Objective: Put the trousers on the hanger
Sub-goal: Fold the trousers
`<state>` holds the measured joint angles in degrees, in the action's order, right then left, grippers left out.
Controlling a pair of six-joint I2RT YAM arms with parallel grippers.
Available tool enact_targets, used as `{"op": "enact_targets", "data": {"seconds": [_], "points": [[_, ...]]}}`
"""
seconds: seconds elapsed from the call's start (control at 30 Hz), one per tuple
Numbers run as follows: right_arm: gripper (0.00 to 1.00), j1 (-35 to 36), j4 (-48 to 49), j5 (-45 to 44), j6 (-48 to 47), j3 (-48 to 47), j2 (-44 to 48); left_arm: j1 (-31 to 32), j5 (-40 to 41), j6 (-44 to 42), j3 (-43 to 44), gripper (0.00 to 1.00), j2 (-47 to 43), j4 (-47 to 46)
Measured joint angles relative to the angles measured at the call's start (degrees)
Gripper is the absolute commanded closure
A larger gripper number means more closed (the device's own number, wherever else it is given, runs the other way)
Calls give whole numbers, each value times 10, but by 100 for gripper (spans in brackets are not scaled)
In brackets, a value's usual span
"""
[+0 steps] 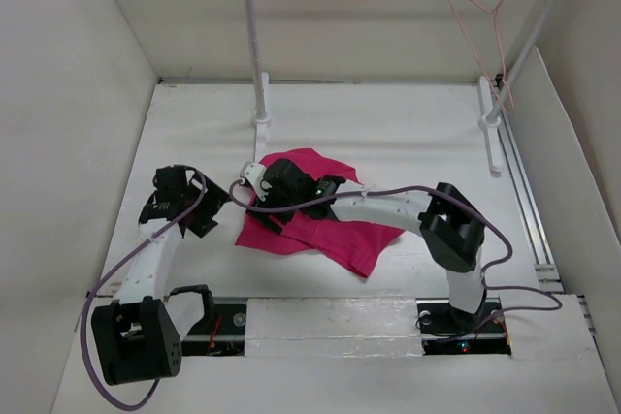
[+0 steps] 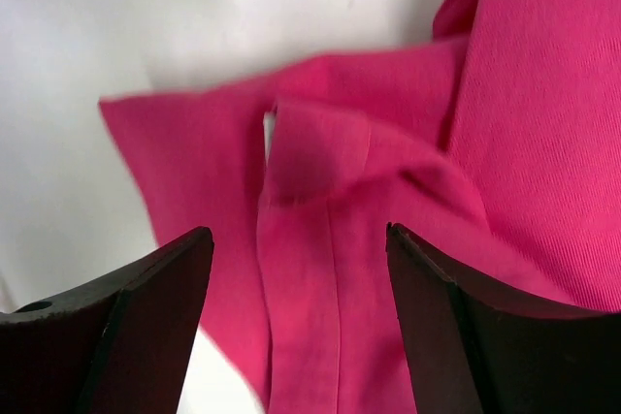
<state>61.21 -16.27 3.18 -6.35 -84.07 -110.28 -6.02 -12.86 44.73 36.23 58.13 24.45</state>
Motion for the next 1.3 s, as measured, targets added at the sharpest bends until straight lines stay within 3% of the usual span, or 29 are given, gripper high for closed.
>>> {"op": "enact_targets", "data": {"seconds": [0.17, 0.23, 0.27, 0.37, 0.4, 0.47, 0.67, 0.73, 0.77, 0.83, 0.87, 1.03, 1.3], "points": [[22, 0, 15, -9, 5, -49, -57, 0, -28, 10, -37, 28, 0, -4], [30, 0, 18, -14, 6, -62, -74, 0, -36, 12, -44, 28, 0, -7], [36, 0, 19, -16, 7, -68, -82, 0, -39, 13, -48, 27, 0, -10], [74, 0, 26, -42, 15, -68, -93, 0, -50, 14, -63, 28, 0, -16], [94, 0, 38, -63, 22, -63, -92, 0, -54, 14, -69, 27, 0, -19], [100, 0, 38, -77, 24, -48, -81, 4, -63, 15, -80, 28, 2, -28], [100, 1, 4, -153, 18, 3, 59, 33, -101, 13, -104, 28, 61, -81], [100, -6, -12, -167, 16, 24, 144, 34, -129, 11, -104, 36, 85, -115], [100, -12, -16, -173, 16, 34, 183, 35, -139, 9, -104, 44, 97, -129], [100, -35, -31, -183, 17, 53, 265, 37, -160, 1, -103, 70, 129, -160], [100, -50, -37, -189, 18, 63, 305, 37, -168, -3, -103, 100, 147, -174], [100, -158, -100, -214, 23, 111, 456, 39, -171, -17, -74, 100, 169, -162], [100, -436, -211, -219, 22, 183, 614, 14, -10, -56, 182, 100, -35, -9]]}}
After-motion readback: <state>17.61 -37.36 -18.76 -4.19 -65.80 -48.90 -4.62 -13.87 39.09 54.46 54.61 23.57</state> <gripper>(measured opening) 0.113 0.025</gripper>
